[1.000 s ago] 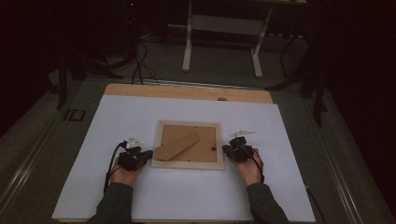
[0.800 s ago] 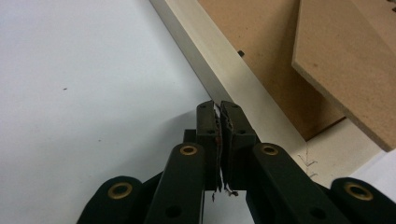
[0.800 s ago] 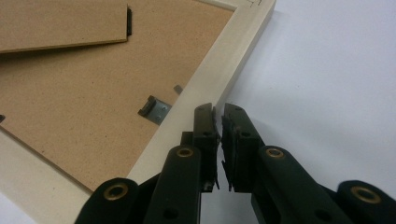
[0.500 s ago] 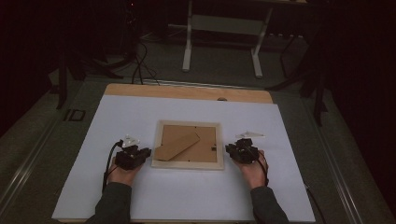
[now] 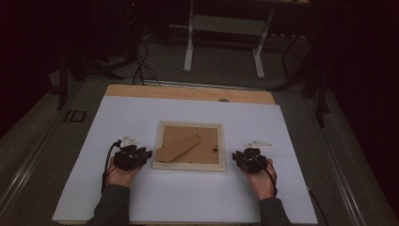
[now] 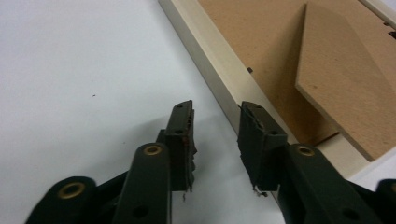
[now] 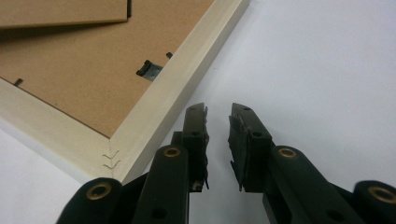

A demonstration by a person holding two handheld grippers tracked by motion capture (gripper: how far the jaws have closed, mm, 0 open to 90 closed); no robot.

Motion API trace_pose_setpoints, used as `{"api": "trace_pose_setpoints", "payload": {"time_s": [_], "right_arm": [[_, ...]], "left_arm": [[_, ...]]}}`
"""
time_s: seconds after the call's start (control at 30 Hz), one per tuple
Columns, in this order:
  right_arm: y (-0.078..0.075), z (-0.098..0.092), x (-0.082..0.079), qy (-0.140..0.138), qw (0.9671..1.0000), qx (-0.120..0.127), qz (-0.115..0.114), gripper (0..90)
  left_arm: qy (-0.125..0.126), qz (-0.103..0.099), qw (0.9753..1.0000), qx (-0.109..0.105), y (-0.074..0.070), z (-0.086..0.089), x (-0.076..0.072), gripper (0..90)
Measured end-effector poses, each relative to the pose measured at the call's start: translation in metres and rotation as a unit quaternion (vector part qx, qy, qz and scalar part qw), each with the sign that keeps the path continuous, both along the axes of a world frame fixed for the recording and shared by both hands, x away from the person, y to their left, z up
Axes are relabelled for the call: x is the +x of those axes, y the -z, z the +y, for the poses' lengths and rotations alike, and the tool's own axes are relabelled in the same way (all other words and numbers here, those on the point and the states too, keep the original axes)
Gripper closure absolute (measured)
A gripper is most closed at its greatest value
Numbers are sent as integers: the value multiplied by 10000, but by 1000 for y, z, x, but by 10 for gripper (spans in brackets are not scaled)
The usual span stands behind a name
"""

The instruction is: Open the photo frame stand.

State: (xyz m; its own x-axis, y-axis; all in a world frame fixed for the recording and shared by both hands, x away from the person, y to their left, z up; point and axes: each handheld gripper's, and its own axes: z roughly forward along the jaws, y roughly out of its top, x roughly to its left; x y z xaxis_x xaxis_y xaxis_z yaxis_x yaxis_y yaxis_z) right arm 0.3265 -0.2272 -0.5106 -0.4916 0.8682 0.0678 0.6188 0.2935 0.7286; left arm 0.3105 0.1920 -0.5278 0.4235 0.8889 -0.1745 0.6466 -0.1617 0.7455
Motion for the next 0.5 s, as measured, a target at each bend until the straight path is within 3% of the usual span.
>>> {"api": "trace_pose_setpoints", "payload": {"time_s": [0.27,0.4,0.5], "right_arm": [[-5,-5,-2,60,9999,19,-80,742],[-3,-8,-3,73,10000,8,-34,741],[1,-9,-3,69,10000,-58,17,737]], "left_arm": [[-76,81,9999,-110,-3,6,1,579],[-22,26,9999,-128,-12,11,2,563],[86,-129,9996,-234,-28,15,4,546]]}}
